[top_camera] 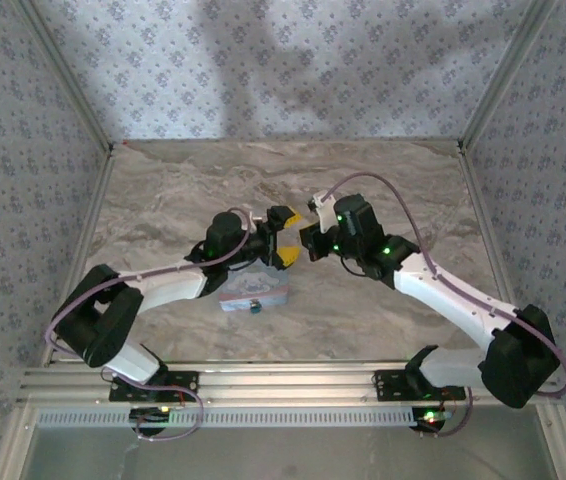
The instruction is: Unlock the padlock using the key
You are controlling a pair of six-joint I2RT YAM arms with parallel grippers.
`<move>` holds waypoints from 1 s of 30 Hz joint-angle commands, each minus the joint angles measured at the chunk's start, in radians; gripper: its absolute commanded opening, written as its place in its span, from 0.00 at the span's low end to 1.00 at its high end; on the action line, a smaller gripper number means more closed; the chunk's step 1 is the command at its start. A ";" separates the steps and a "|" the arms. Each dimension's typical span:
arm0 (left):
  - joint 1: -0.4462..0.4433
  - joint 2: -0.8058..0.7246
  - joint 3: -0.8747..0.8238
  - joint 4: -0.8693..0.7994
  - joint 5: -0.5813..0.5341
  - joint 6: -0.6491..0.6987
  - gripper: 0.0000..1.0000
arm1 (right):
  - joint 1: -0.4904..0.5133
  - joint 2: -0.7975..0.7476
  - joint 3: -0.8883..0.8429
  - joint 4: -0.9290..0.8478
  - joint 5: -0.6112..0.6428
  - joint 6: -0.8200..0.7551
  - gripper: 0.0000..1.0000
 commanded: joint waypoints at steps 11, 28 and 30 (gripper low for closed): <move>-0.011 0.034 -0.037 0.145 -0.050 -0.072 0.74 | 0.030 0.007 0.006 0.010 -0.026 0.008 0.00; -0.010 0.041 -0.040 0.136 -0.059 -0.073 0.40 | 0.034 -0.027 -0.017 -0.006 -0.001 0.016 0.00; -0.009 0.041 -0.041 0.133 -0.059 -0.071 0.36 | 0.034 -0.031 -0.018 -0.006 0.003 0.017 0.00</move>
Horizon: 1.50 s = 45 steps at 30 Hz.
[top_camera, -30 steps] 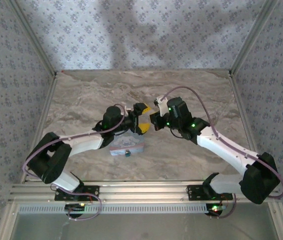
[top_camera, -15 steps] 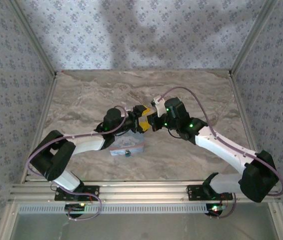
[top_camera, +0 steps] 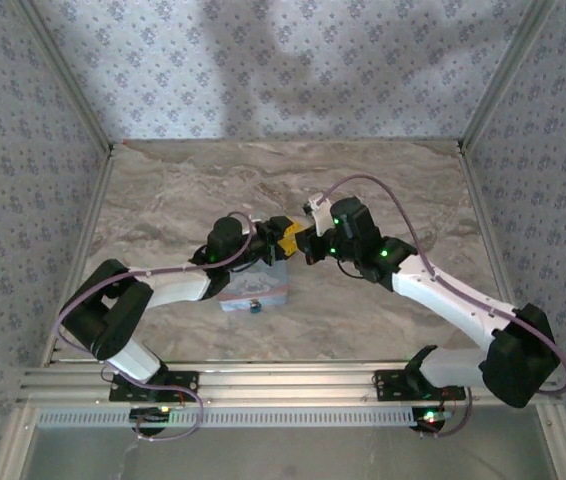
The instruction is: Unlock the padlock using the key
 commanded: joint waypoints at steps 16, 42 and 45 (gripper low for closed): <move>-0.005 0.004 -0.005 0.000 -0.006 0.008 0.23 | 0.001 -0.045 -0.020 -0.009 0.027 0.020 0.00; 0.006 -0.060 0.011 -0.127 -0.085 0.225 0.00 | -0.085 -0.111 -0.086 0.007 -0.079 0.111 0.13; 0.021 -0.129 0.060 -0.257 -0.115 0.420 0.00 | -0.131 -0.152 -0.131 0.041 -0.159 0.151 0.24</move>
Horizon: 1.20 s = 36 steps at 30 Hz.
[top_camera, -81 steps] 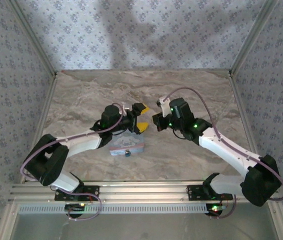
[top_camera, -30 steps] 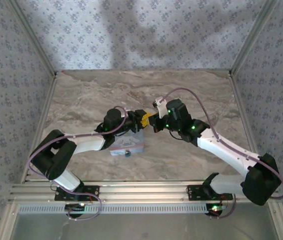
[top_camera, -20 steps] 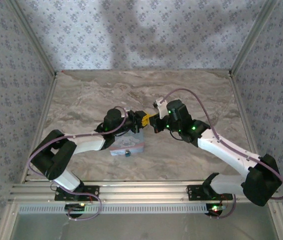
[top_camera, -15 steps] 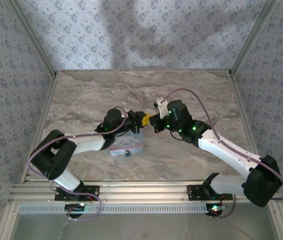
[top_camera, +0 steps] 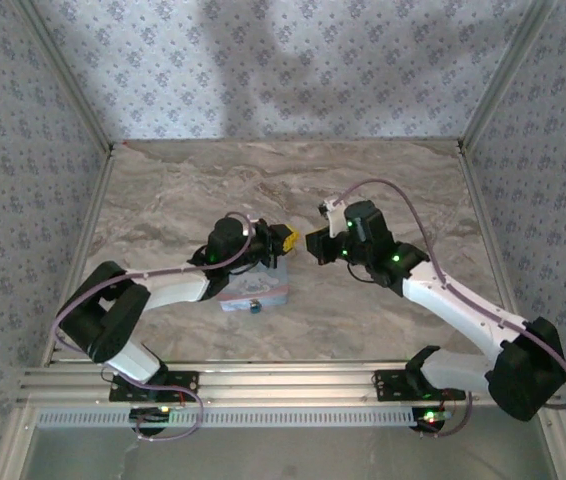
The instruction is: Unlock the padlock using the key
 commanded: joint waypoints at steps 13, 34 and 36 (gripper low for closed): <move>-0.007 -0.212 0.224 -0.278 -0.023 0.815 0.00 | -0.141 -0.154 -0.174 0.498 -0.427 0.356 0.61; -0.031 -0.189 0.209 -0.123 0.025 0.768 0.00 | -0.108 -0.019 -0.103 0.650 -0.454 0.462 0.57; -0.032 -0.190 0.206 -0.117 0.026 0.767 0.00 | -0.104 -0.007 -0.095 0.657 -0.455 0.466 0.55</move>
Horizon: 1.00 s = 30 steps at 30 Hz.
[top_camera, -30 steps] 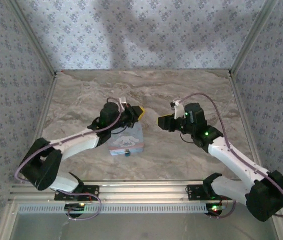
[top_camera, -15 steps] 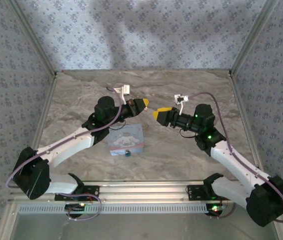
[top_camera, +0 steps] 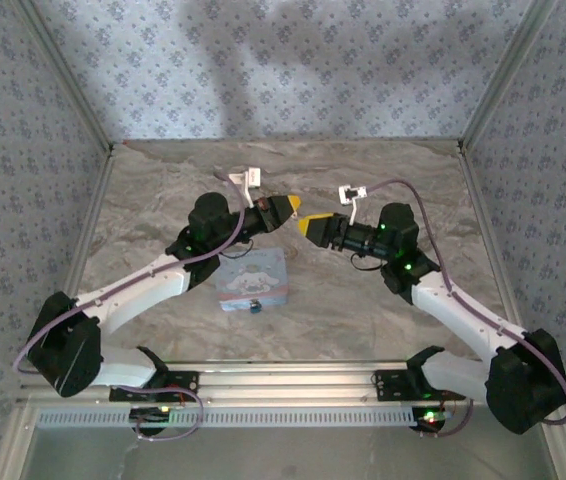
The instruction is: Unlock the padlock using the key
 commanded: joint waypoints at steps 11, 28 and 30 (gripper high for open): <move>-0.011 0.002 -0.004 0.054 0.025 0.000 0.00 | 0.022 0.076 0.067 0.092 -0.011 0.048 0.43; -0.012 -0.003 -0.018 0.072 0.014 -0.012 0.00 | 0.022 0.093 0.062 0.103 -0.003 0.072 0.13; -0.012 -0.008 -0.025 0.073 0.005 -0.013 0.00 | 0.019 0.087 0.055 0.097 0.003 0.072 0.11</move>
